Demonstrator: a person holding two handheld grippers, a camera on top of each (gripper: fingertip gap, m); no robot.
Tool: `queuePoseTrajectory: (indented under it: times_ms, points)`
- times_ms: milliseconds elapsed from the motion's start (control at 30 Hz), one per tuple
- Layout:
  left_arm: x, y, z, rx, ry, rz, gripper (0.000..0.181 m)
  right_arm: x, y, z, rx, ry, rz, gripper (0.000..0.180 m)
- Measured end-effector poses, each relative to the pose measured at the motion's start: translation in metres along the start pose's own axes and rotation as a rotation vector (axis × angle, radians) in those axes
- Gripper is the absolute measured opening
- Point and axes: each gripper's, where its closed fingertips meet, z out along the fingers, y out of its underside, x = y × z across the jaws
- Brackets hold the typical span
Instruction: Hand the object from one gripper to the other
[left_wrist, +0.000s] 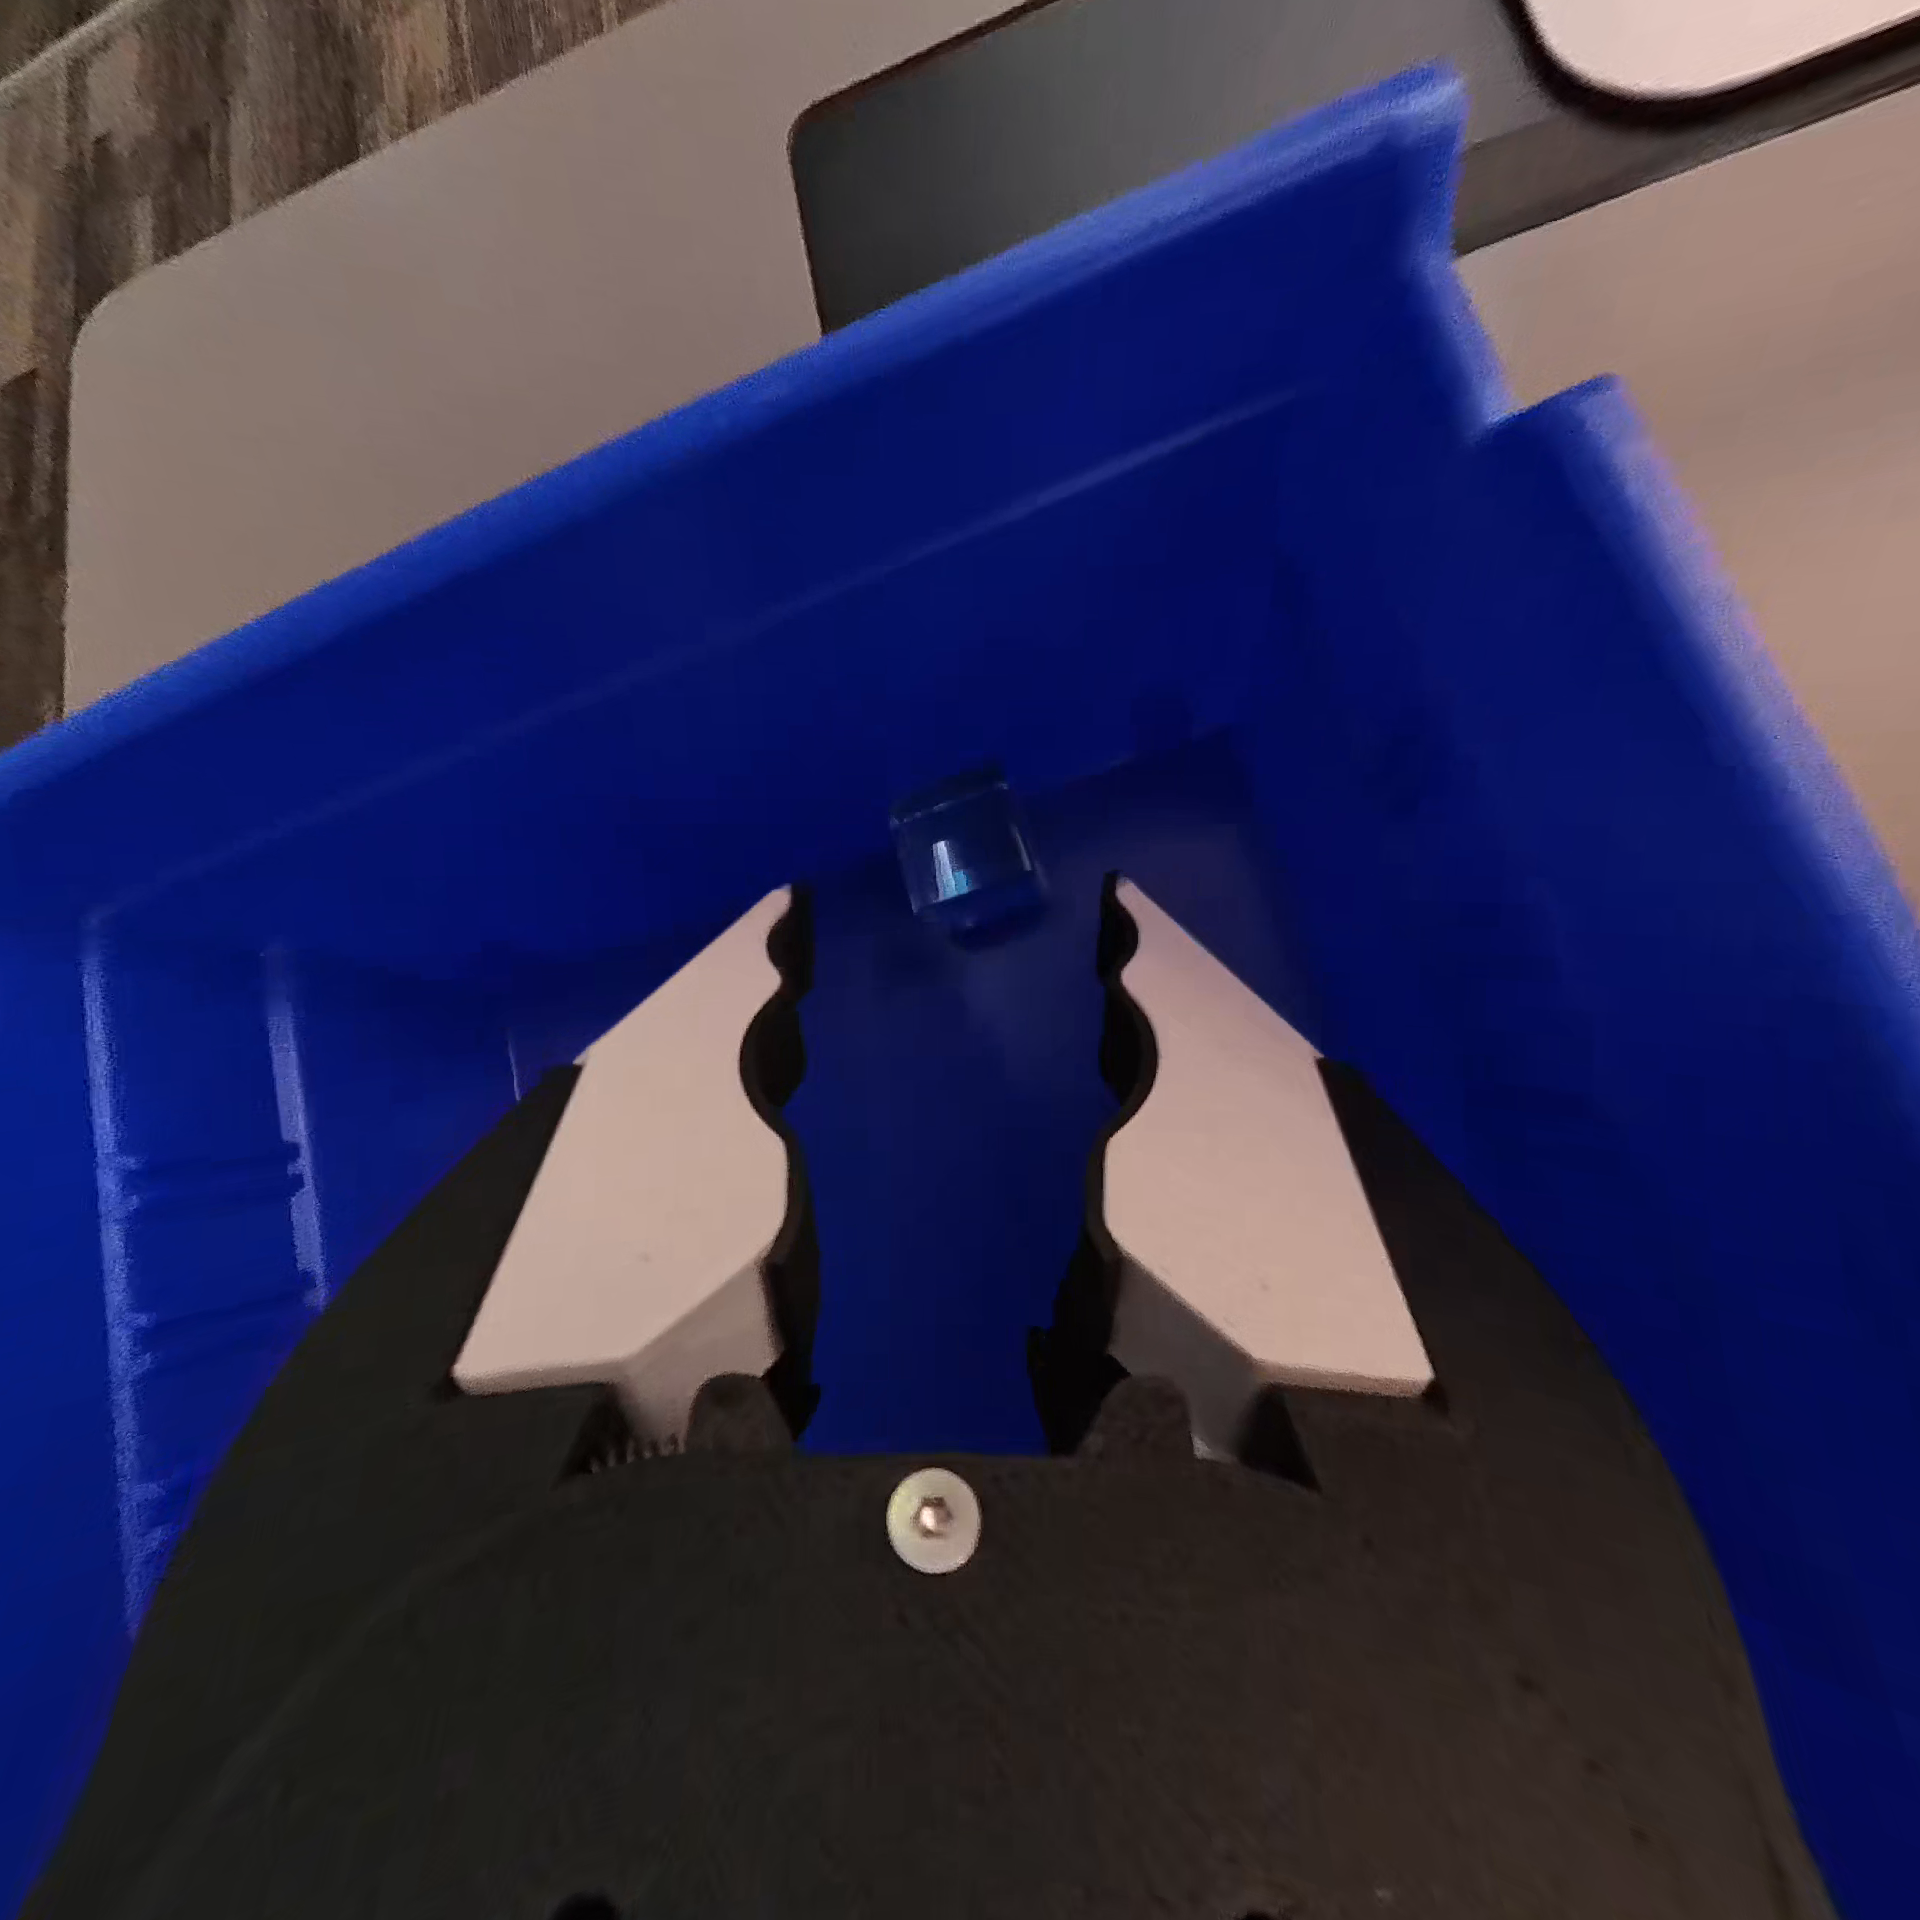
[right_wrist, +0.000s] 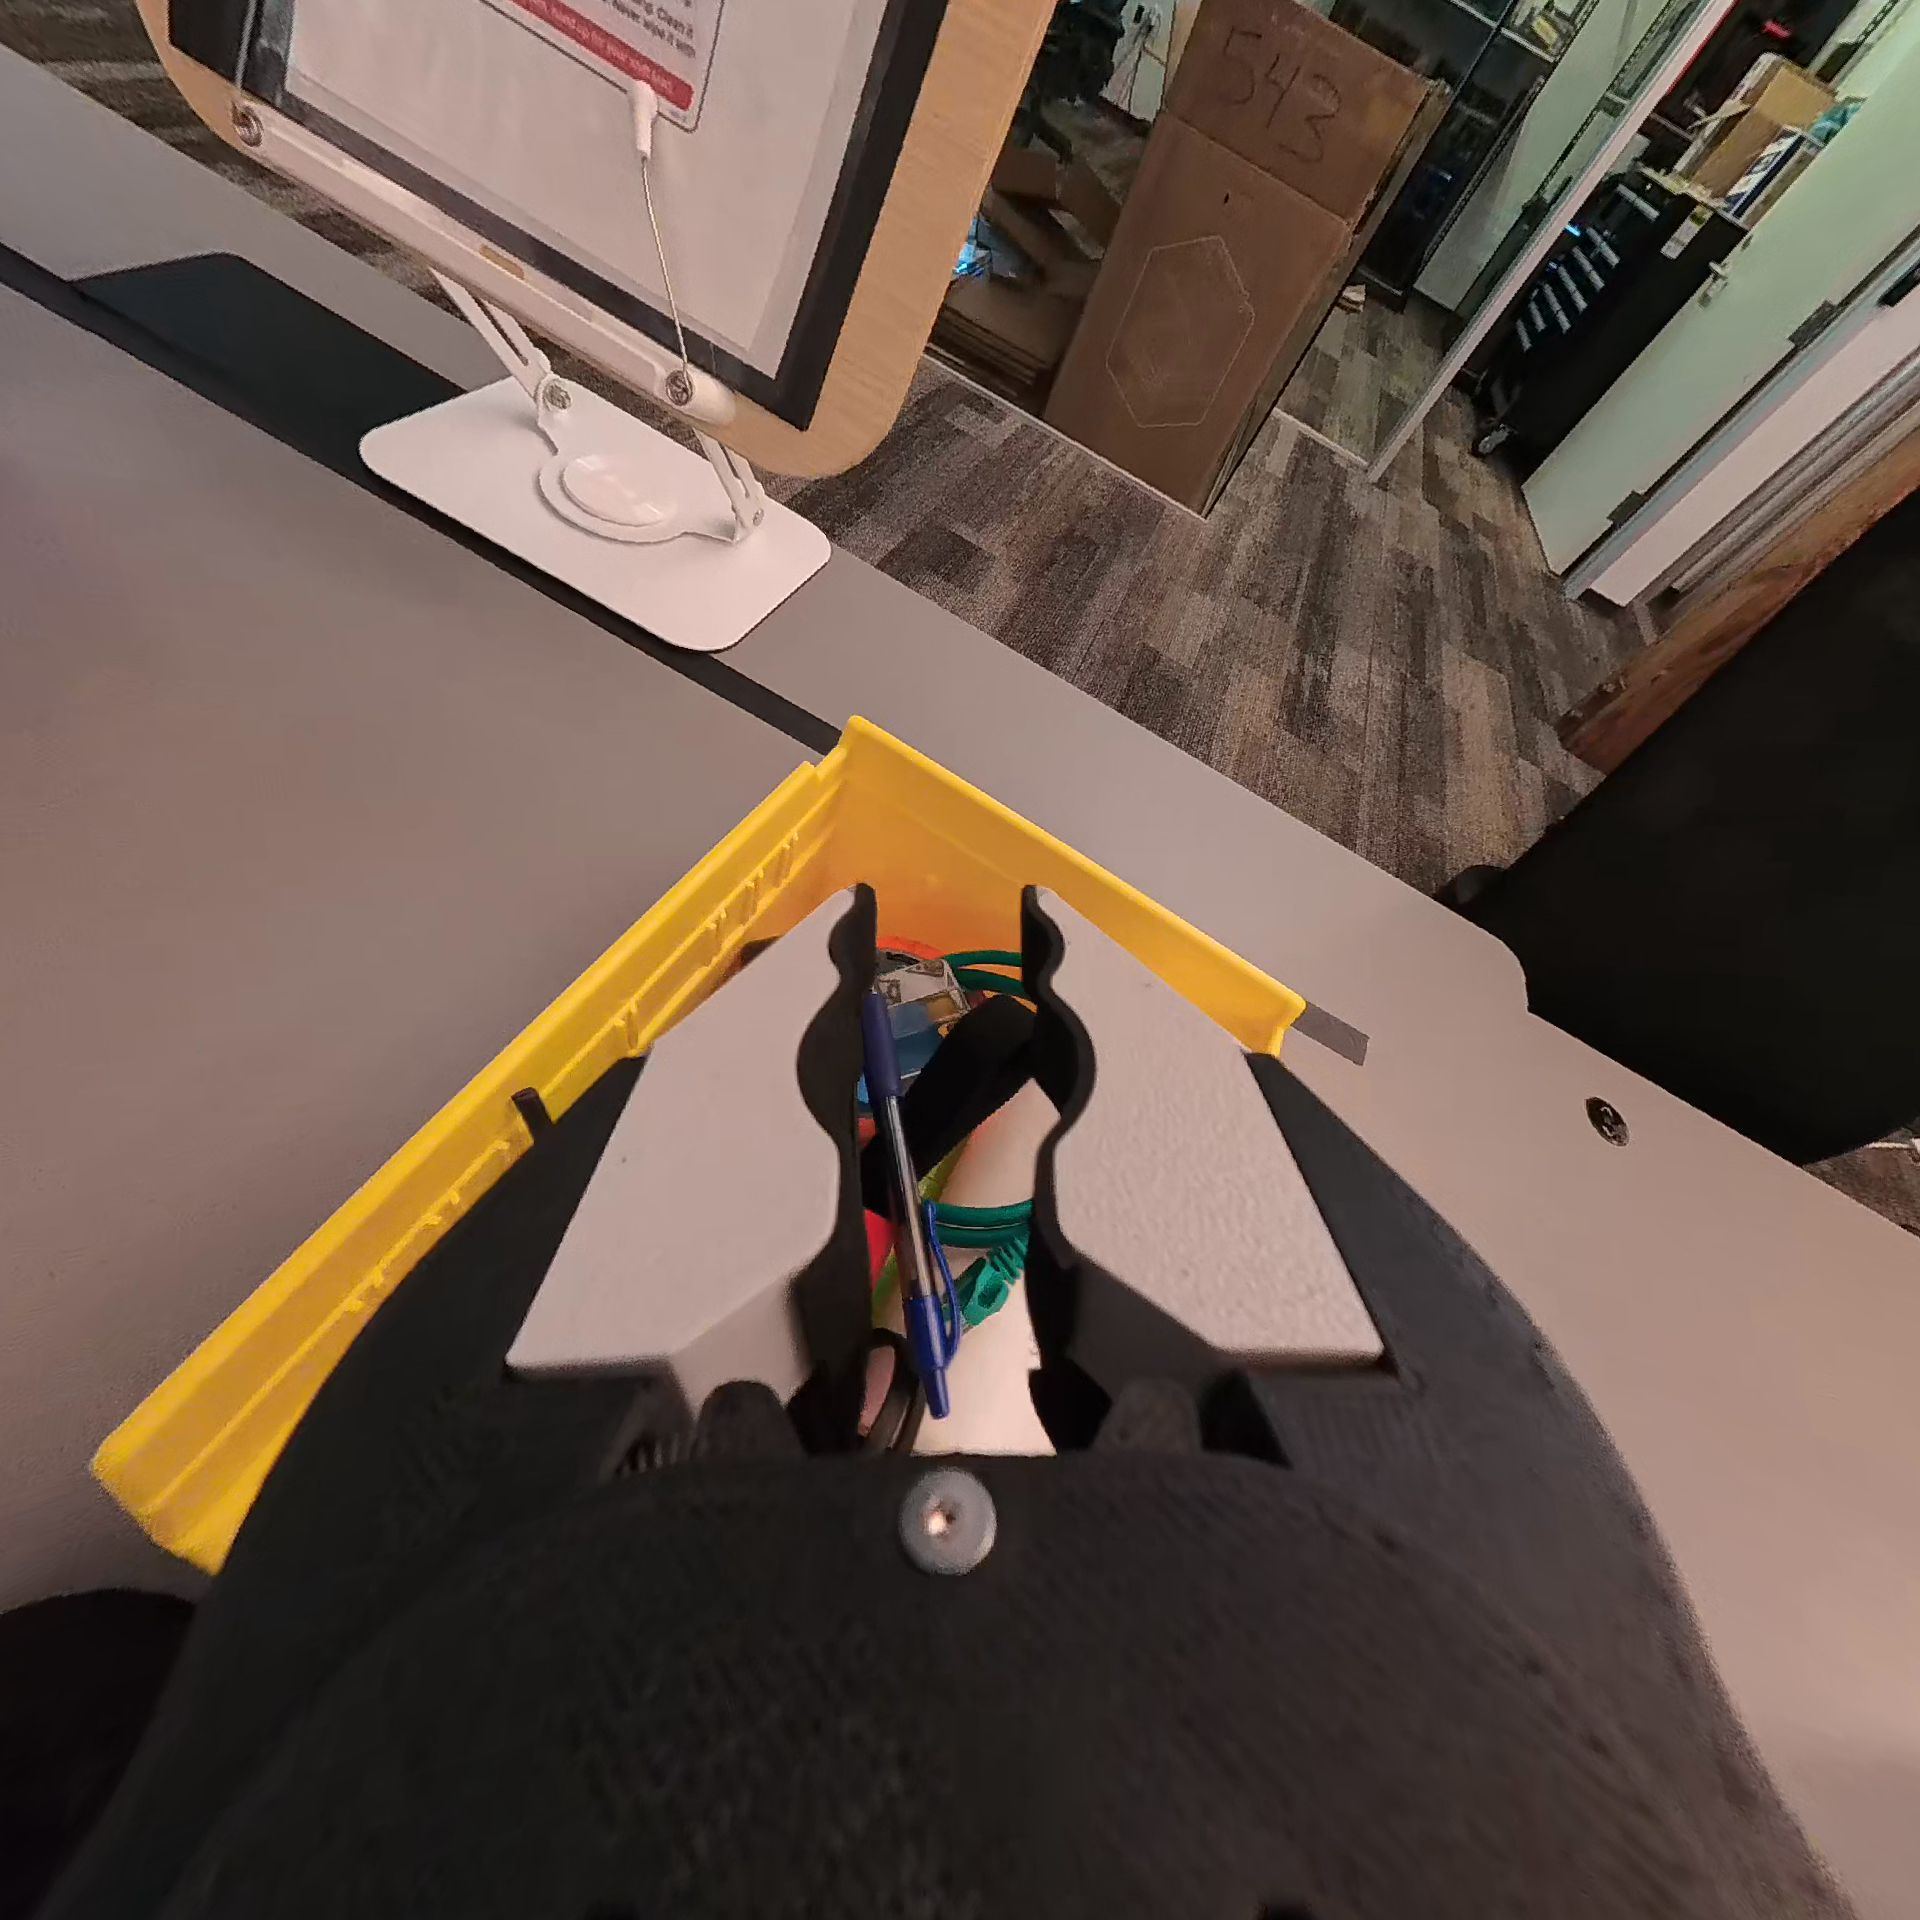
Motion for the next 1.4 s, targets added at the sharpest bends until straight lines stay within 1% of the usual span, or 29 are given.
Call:
queuePoseTrajectory:
  times_ms: [67, 100, 167, 267, 333, 433, 500, 567, 633, 700, 733, 800, 867, 900, 967, 1033, 1100, 1133, 1200, 1267, 1333, 1400]
  points:
    - [-0.004, 0.005, 0.005, -0.020, -0.020, -0.002, 0.044, 0.001, 0.000, 0.000, 0.001, 0.001, 0.000, 0.027]
    - [-0.005, 0.007, 0.007, -0.020, -0.026, -0.002, 0.042, 0.002, 0.000, 0.000, 0.004, 0.002, 0.004, 0.027]
    - [-0.002, 0.009, 0.010, -0.012, 0.002, -0.015, 0.037, 0.003, 0.001, 0.000, 0.009, 0.000, 0.012, 0.027]
    - [0.000, 0.009, 0.014, 0.017, 0.030, -0.041, 0.035, 0.004, 0.002, -0.002, 0.013, 0.001, 0.019, 0.026]
    - [0.002, 0.010, 0.014, 0.032, 0.058, -0.056, 0.025, 0.005, 0.003, -0.002, 0.017, -0.002, 0.026, 0.026]
    - [0.001, 0.010, 0.009, 0.041, 0.074, -0.043, 0.024, 0.004, 0.003, -0.003, 0.016, -0.005, 0.026, 0.026]
    - [0.005, 0.010, 0.004, 0.053, 0.117, -0.042, 0.024, 0.003, 0.005, -0.002, 0.009, -0.008, 0.019, 0.026]
    - [0.013, 0.017, -0.002, 0.017, 0.190, -0.031, 0.024, 0.003, 0.006, -0.001, -0.001, -0.009, 0.012, 0.026]
    - [0.012, 0.026, -0.011, -0.024, 0.215, 0.003, 0.024, 0.002, 0.008, -0.001, -0.007, -0.013, 0.005, 0.026]
    - [0.021, 0.046, -0.025, -0.127, 0.327, 0.044, 0.023, 0.001, 0.010, -0.001, -0.012, -0.020, 0.001, 0.026]
    - [0.023, 0.057, -0.033, -0.180, 0.375, 0.068, 0.000, 0.001, 0.010, -0.001, -0.014, -0.023, 0.001, 0.026]
    - [0.017, 0.068, -0.043, -0.216, 0.385, 0.095, 0.000, 0.000, 0.012, -0.001, -0.018, -0.027, 0.003, 0.026]
    - [0.013, 0.071, -0.050, -0.201, 0.388, 0.107, 0.002, -0.001, 0.013, 0.000, -0.019, -0.035, 0.003, 0.026]
    - [0.010, 0.066, -0.052, -0.164, 0.381, 0.100, 0.013, -0.001, 0.013, 0.000, -0.020, -0.037, 0.002, 0.026]
    - [0.009, 0.048, -0.055, -0.063, 0.385, 0.064, 0.024, -0.002, 0.014, 0.001, -0.024, -0.039, -0.002, 0.026]
    - [0.012, 0.029, -0.056, 0.039, 0.390, 0.070, 0.055, -0.003, 0.014, 0.002, -0.025, -0.040, -0.006, 0.026]
    - [0.013, 0.019, -0.052, 0.111, 0.343, 0.147, 0.068, -0.004, 0.014, 0.002, -0.024, -0.044, -0.009, 0.026]
    - [0.014, 0.017, -0.048, 0.132, 0.319, 0.181, 0.072, -0.004, 0.014, 0.002, -0.024, -0.045, -0.011, 0.026]
    - [0.016, 0.017, -0.039, 0.122, 0.302, 0.188, 0.068, -0.004, 0.014, 0.002, -0.025, -0.046, -0.014, 0.026]
    - [0.021, 0.019, -0.030, 0.092, 0.324, 0.137, 0.060, -0.005, 0.014, 0.003, -0.028, -0.046, -0.015, 0.026]
    - [0.027, 0.026, -0.022, 0.031, 0.357, 0.089, 0.055, -0.006, 0.013, 0.003, -0.029, -0.049, -0.018, 0.026]
    - [0.031, 0.036, -0.018, -0.029, 0.374, 0.088, 0.053, -0.006, 0.014, 0.004, -0.034, -0.051, -0.022, 0.026]
